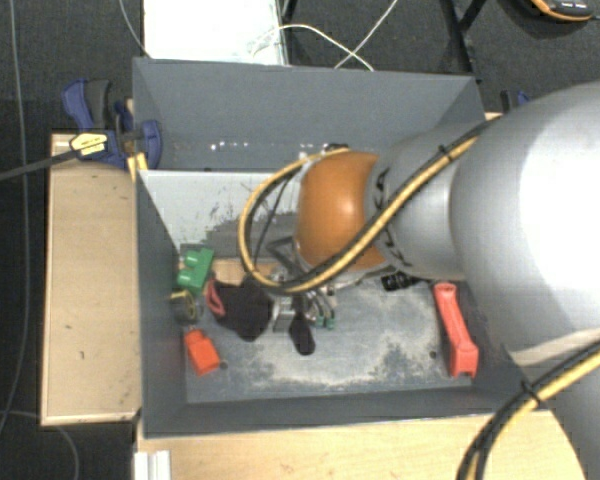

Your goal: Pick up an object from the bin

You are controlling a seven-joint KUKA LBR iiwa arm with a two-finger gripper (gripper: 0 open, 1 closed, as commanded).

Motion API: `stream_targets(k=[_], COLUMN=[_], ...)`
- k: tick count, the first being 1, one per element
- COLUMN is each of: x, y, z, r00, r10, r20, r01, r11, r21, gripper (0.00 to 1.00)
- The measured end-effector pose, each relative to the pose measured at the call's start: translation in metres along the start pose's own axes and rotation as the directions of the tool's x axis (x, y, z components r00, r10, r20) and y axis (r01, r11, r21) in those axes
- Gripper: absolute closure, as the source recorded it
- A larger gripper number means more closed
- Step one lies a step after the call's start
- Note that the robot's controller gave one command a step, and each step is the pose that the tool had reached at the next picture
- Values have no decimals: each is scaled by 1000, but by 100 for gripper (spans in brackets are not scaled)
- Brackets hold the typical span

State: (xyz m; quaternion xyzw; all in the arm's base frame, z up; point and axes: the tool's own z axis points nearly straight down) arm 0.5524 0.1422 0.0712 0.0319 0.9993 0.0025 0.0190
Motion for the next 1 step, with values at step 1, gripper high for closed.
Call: stream_targets(k=[1], x=[3], y=[2], z=[-18], r00=[1000], r10=[-16], r20=[-13], r01=[16], r11=[1000], r21=[5], gripper=[100])
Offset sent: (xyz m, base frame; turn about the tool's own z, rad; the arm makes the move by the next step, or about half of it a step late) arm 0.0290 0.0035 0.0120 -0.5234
